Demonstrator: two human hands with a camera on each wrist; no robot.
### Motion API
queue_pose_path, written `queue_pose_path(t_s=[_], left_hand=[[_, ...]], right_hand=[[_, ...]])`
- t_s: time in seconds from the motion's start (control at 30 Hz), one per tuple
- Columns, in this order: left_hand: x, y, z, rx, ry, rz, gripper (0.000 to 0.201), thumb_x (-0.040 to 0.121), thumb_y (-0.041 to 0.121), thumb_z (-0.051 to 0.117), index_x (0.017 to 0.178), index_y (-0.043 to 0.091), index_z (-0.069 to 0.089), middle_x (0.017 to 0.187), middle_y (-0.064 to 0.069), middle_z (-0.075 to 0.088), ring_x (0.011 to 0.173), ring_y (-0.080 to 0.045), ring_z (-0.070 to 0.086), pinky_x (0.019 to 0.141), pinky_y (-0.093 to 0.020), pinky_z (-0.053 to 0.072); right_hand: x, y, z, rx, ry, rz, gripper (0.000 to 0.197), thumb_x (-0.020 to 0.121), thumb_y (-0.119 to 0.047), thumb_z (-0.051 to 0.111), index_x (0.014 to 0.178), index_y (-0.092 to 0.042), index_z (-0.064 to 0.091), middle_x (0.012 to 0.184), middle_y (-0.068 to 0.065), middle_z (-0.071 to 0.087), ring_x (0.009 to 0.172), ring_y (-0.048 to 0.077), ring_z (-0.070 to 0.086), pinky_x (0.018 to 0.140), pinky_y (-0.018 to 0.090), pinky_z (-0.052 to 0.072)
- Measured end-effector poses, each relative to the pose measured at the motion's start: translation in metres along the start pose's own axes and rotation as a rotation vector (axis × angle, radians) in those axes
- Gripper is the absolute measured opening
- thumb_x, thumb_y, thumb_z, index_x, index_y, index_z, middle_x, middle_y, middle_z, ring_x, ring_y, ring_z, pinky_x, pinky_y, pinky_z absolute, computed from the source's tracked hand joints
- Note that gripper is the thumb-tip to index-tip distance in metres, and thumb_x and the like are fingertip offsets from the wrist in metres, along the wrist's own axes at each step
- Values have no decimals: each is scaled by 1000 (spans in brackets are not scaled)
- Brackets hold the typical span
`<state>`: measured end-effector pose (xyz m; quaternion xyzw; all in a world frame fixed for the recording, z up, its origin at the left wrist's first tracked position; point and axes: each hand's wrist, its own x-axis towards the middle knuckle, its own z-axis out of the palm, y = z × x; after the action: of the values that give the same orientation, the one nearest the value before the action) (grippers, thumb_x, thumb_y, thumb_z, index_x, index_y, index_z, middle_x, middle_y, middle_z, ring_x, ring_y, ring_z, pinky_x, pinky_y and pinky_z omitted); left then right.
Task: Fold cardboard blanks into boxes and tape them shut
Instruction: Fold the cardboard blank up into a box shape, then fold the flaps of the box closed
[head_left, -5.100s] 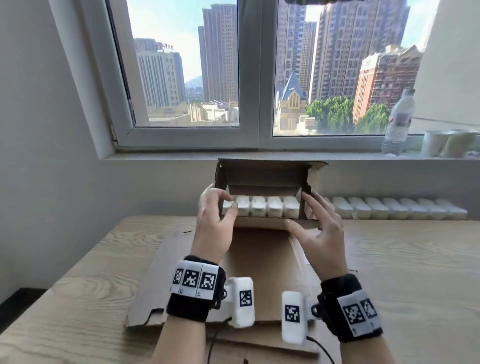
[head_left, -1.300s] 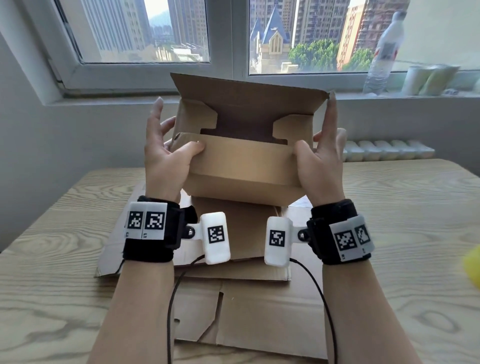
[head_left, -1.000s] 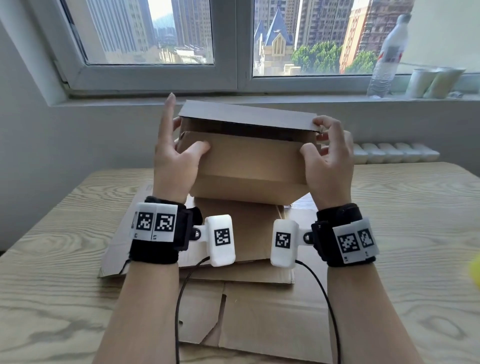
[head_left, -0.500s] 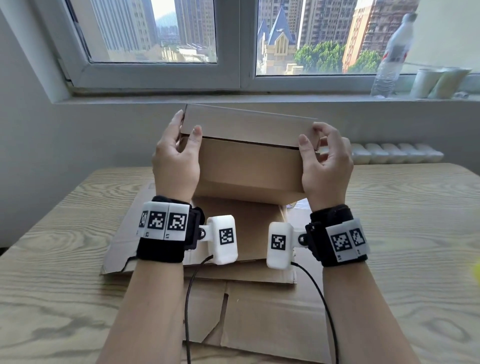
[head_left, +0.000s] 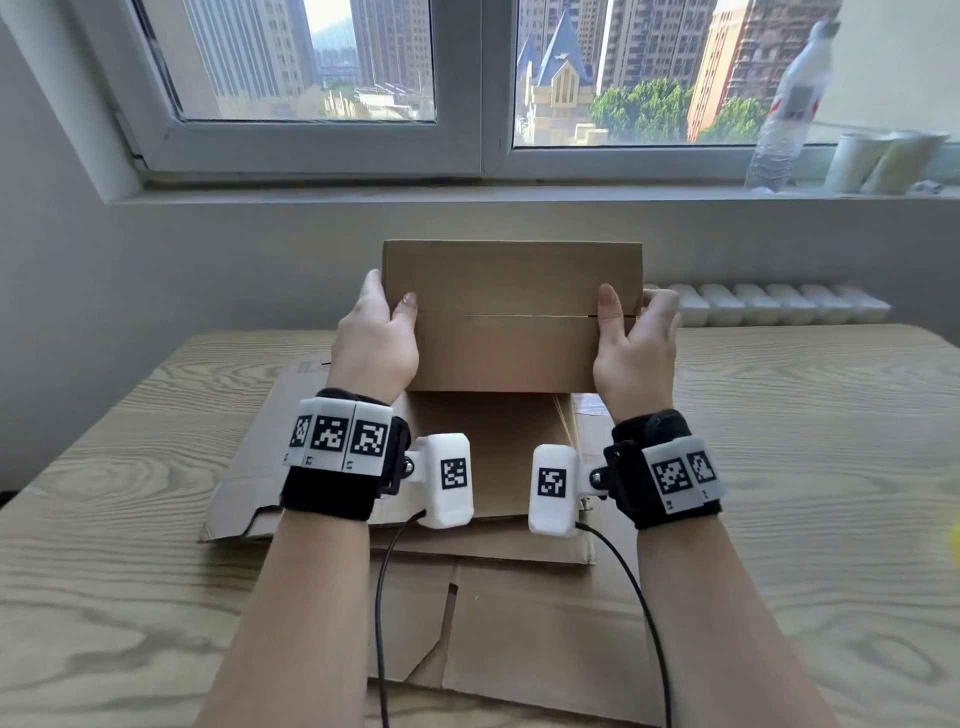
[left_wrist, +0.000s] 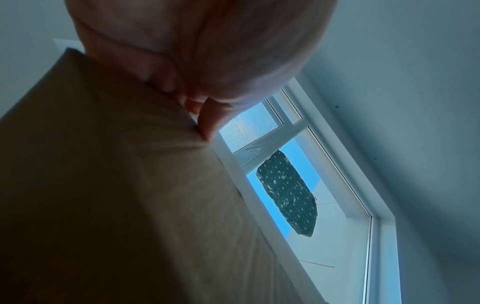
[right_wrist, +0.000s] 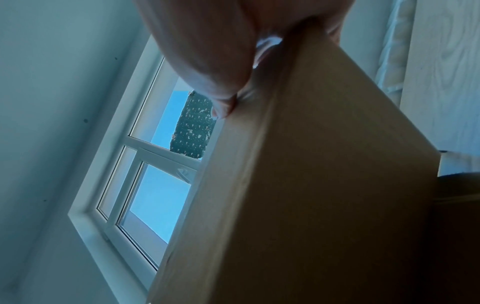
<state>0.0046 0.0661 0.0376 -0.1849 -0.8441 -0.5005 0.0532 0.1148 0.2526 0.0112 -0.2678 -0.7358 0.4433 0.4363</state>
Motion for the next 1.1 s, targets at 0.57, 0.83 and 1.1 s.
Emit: queue_pose_path(t_s=[0.57,0.83,1.1], left_hand=[[-8,7,-7,-27,-93,-169,84,90,1,48,157,24,2,148,-15,38,117,-28,47,104,-37,41],[-52,43,-18,76,-26,-16,67,96,17,51,154,24,17,156,-7,27,142,-27,26,117,-44,24],[-115,105,22,-47,-204,229,36,97,18,54,133,23,54,127,3,62,113,-14,58,100,-32,45]], right_hand=[[-16,-8,5,18,-4,24,60,96,-12,58,149,-22,33,147,7,47,132,22,45,102,21,34],[-34,-23,-35,146,90,44,44,93,-10,59,134,-18,47,125,0,56,110,13,50,86,19,35],[-48,-39,-111,114,176,-103,30,91,-4,60,119,-13,57,102,-2,63,90,8,57,73,4,43]])
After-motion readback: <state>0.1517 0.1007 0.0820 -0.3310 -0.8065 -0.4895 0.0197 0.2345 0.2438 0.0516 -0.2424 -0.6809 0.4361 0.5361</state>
